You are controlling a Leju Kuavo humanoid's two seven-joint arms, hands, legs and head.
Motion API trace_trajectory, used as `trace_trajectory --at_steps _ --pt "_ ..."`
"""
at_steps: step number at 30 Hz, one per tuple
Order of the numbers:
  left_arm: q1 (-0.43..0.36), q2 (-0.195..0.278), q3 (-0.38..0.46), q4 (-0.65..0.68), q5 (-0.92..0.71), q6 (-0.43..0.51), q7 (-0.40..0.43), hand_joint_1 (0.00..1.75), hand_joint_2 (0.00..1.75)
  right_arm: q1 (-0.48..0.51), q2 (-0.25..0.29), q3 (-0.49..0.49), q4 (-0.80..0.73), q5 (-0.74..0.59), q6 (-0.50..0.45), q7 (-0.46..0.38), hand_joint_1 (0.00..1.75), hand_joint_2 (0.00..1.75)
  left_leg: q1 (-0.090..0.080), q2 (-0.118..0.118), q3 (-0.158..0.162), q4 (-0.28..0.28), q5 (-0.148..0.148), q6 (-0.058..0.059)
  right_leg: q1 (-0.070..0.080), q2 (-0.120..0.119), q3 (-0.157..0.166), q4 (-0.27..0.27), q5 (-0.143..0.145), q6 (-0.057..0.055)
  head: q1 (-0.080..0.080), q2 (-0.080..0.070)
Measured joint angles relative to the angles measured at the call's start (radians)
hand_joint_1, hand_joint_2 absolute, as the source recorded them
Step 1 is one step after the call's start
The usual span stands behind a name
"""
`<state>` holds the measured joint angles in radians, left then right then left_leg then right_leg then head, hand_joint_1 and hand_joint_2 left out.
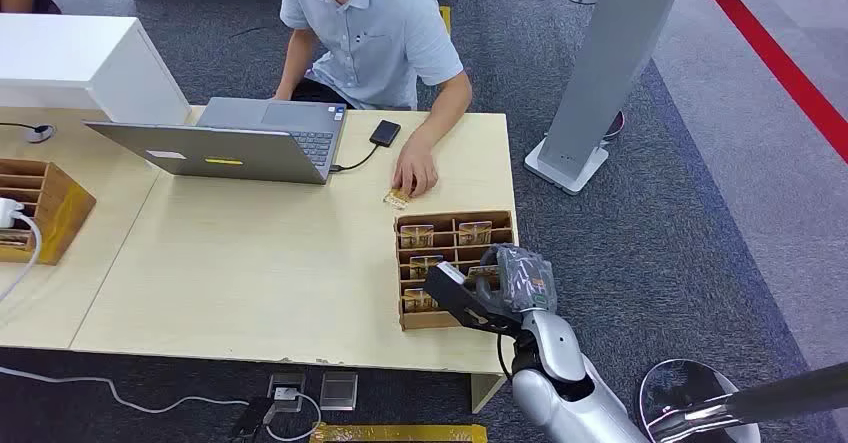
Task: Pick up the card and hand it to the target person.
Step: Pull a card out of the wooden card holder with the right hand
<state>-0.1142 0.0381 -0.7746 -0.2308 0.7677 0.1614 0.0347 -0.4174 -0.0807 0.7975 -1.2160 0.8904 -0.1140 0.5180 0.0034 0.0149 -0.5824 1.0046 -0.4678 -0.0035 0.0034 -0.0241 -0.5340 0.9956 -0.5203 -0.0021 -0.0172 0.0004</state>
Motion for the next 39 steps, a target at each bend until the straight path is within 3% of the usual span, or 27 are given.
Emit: trace_trajectory --at_steps 12,21,27,31,35,39 --pt "0.0 0.0 -0.009 0.0 -0.001 -0.002 0.0 0.0 1.75 0.005 -0.005 -0.002 0.001 0.0 0.005 0.0 0.99 1.75 0.0 0.0 0.0 0.0 0.0 0.0 0.0 0.0 0.0 0.0 0.0 0.0 0.0 0.0" --pt "0.0 0.0 -0.013 0.0 -0.001 -0.001 0.0 0.0 1.75 0.005 -0.008 -0.003 0.001 -0.001 0.004 -0.001 1.44 1.75 0.0 0.0 0.0 0.0 0.0 0.0 0.0 0.0 0.0 0.0 0.0 0.0 0.0 0.0" --pt "-0.001 0.0 -0.013 0.0 -0.001 0.0 0.0 0.0 1.75 0.005 -0.008 -0.004 0.001 -0.001 -0.001 -0.007 1.47 1.75 0.0 0.0 0.0 0.0 0.0 0.0 0.0 0.0 0.0 0.0 0.0 0.0 0.0 0.0" --pt "-0.001 0.0 -0.013 0.0 -0.001 0.0 0.0 0.0 0.0 0.005 -0.008 -0.004 0.001 -0.001 -0.001 -0.008 1.71 1.75 0.0 0.0 0.0 0.0 0.0 0.0 0.0 0.0 0.0 0.0 0.0 0.0 0.0 0.0" --pt "-0.001 0.0 -0.014 0.0 -0.002 0.0 -0.002 0.0 1.75 0.005 -0.008 -0.004 0.002 -0.001 -0.004 -0.013 1.75 1.75 0.0 0.0 0.0 0.0 0.0 0.0 0.0 0.0 0.0 0.0 0.0 0.0 0.0 0.0" --pt "-0.002 0.0 -0.022 0.0 -0.014 0.006 -0.003 0.0 1.75 0.005 -0.009 -0.005 0.003 -0.001 -0.009 -0.018 1.75 1.75 0.0 0.0 0.0 0.0 0.0 0.0 0.0 0.0 0.0 0.0 0.0 0.0 0.0 0.0"
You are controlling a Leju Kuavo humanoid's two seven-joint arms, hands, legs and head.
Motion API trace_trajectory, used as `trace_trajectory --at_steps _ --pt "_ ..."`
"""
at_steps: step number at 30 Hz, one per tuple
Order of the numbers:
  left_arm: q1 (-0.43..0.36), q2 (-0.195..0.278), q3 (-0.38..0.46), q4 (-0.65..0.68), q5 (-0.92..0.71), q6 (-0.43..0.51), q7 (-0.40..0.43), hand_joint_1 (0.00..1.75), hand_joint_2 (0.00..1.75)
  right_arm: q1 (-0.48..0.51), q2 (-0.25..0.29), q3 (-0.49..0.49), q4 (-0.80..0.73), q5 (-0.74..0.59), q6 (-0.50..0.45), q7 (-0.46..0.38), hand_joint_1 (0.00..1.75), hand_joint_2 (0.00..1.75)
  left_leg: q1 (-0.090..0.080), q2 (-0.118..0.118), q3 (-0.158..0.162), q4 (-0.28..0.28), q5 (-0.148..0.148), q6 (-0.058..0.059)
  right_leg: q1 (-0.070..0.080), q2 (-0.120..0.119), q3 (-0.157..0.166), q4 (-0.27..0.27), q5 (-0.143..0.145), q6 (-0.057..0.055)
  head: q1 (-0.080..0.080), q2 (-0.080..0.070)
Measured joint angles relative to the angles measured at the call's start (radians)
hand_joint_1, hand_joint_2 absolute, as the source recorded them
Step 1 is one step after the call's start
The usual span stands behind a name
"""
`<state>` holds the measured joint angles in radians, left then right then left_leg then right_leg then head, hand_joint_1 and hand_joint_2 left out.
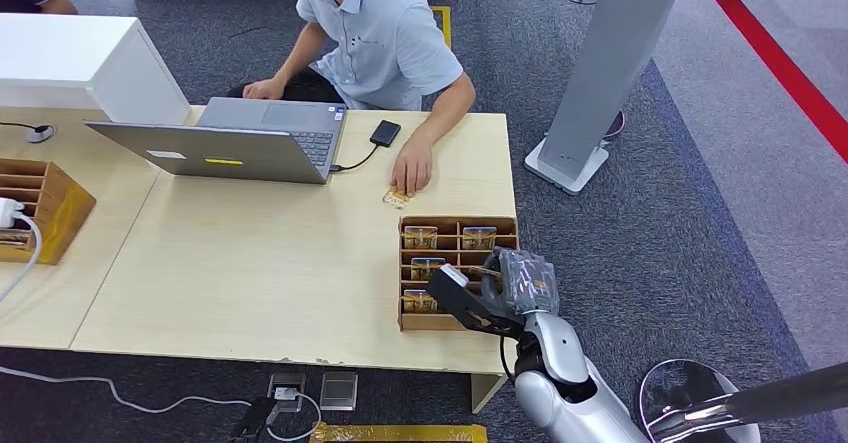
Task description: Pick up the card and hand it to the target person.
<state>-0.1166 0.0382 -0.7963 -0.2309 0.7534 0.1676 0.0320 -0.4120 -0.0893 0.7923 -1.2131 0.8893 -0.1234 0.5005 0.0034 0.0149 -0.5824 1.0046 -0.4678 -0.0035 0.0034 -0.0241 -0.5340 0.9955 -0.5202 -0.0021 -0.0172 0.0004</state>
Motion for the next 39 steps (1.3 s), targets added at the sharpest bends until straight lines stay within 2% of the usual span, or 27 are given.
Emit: trace_trajectory --at_steps 12,24,29,34,39 --pt "0.002 0.0 -0.002 0.0 0.009 0.003 -0.005 0.0 1.75 0.008 -0.006 -0.003 -0.032 0.012 -0.041 -0.016 1.75 1.75 0.0 0.0 0.0 0.0 0.0 0.0 0.0 0.0 0.0 0.0 0.0 0.0 0.0 0.0" --pt "0.009 0.002 -0.002 0.0 0.021 0.002 -0.018 0.0 1.75 0.054 -0.071 -0.046 -0.344 0.05 -0.042 0.006 1.75 1.75 0.0 0.0 0.0 0.0 0.0 0.0 0.0 0.0 0.0 0.0 0.0 0.0 0.0 0.0" --pt "0.009 0.002 -0.003 0.0 0.021 0.002 -0.021 0.0 1.75 0.051 -0.085 -0.053 -0.404 0.0 -0.031 -0.013 1.75 1.75 0.0 0.0 0.0 0.0 0.0 0.0 0.0 0.0 0.0 0.0 0.0 0.0 0.0 0.0" --pt "0.004 0.002 -0.007 0.0 0.016 0.0 -0.013 0.0 1.75 -0.005 -0.088 -0.061 -0.386 -0.11 -0.03 -0.063 1.75 1.75 0.0 0.0 -0.001 0.0 0.0 0.0 0.0 0.0 0.0 0.0 0.0 0.0 0.0 0.0" --pt "-0.011 0.002 -0.013 0.0 0.002 -0.008 0.006 0.0 1.75 -0.126 -0.072 -0.065 -0.253 -0.22 -0.046 -0.106 1.75 1.75 0.0 0.0 -0.002 0.0 0.001 0.0 0.0 0.0 0.0 0.0 0.001 0.0 0.001 0.0"
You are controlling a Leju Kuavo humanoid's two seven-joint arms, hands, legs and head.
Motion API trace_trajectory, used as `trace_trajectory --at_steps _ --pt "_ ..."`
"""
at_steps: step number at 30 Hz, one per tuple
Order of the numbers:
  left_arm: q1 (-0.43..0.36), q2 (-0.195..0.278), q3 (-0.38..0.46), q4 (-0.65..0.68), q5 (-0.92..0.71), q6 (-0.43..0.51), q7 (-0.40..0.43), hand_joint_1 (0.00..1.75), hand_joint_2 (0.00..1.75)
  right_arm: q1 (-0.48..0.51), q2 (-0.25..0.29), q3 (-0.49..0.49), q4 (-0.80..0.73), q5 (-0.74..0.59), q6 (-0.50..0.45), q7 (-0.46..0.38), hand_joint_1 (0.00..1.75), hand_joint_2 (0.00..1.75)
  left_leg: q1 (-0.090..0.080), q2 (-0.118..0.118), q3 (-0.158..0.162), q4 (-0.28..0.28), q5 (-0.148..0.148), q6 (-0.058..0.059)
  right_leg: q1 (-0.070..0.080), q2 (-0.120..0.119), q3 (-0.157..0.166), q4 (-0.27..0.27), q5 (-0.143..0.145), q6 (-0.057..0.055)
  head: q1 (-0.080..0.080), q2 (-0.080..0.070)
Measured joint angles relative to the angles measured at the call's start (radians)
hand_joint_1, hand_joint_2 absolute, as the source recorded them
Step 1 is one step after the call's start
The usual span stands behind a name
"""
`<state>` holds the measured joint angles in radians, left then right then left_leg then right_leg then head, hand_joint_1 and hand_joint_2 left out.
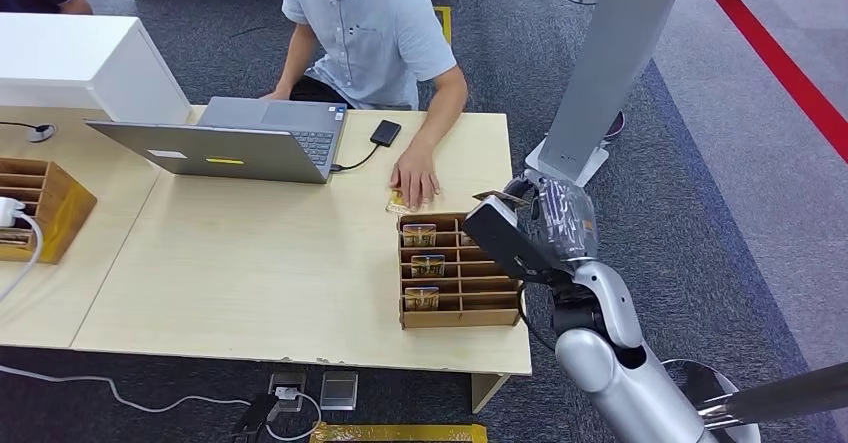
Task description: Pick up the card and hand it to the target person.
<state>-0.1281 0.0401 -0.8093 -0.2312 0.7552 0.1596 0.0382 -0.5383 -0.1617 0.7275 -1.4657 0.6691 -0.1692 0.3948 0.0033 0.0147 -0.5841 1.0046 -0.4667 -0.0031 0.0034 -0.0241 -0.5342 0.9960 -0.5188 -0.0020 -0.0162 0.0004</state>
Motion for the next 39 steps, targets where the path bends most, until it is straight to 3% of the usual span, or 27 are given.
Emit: trace_trajectory --at_steps 10,21,29,33,39 --pt "-0.017 -0.001 -0.008 0.0 -0.005 -0.001 0.019 0.0 1.75 -0.226 0.101 0.015 0.41 -0.075 -0.011 -0.071 1.75 1.75 0.0 -0.002 -0.002 0.0 0.001 0.0 0.0 -0.002 -0.002 0.0 0.001 0.0 -0.001 0.0" --pt "-0.015 -0.002 -0.009 0.0 -0.001 -0.007 0.015 0.0 1.75 -0.33 0.216 0.045 0.708 -0.06 -0.012 -0.122 1.75 1.75 0.0 -0.001 -0.004 0.0 0.001 0.0 0.0 -0.002 -0.004 0.0 0.001 0.0 -0.002 0.0" --pt "-0.013 -0.001 -0.009 0.0 0.0 -0.007 0.008 0.0 1.75 -0.367 0.264 0.067 0.83 -0.058 -0.017 -0.135 1.75 1.75 0.0 -0.001 -0.004 0.0 0.001 0.0 0.0 -0.002 -0.004 0.0 0.001 0.0 -0.001 0.0" --pt "-0.011 -0.001 -0.009 0.0 -0.001 -0.015 -0.003 0.0 0.0 -0.379 0.276 0.074 0.867 -0.059 -0.022 -0.14 0.0 1.75 0.0 -0.001 -0.004 0.0 0.001 0.0 0.0 -0.002 -0.004 0.0 0.001 0.0 -0.001 0.0" --pt "-0.013 -0.002 -0.012 0.0 -0.01 -0.037 -0.009 0.0 0.0 -0.385 0.285 0.082 0.895 -0.065 -0.03 -0.142 0.0 1.75 0.0 -0.001 -0.004 0.0 0.001 0.0 0.0 -0.001 -0.004 0.0 0.001 0.0 -0.001 0.0"
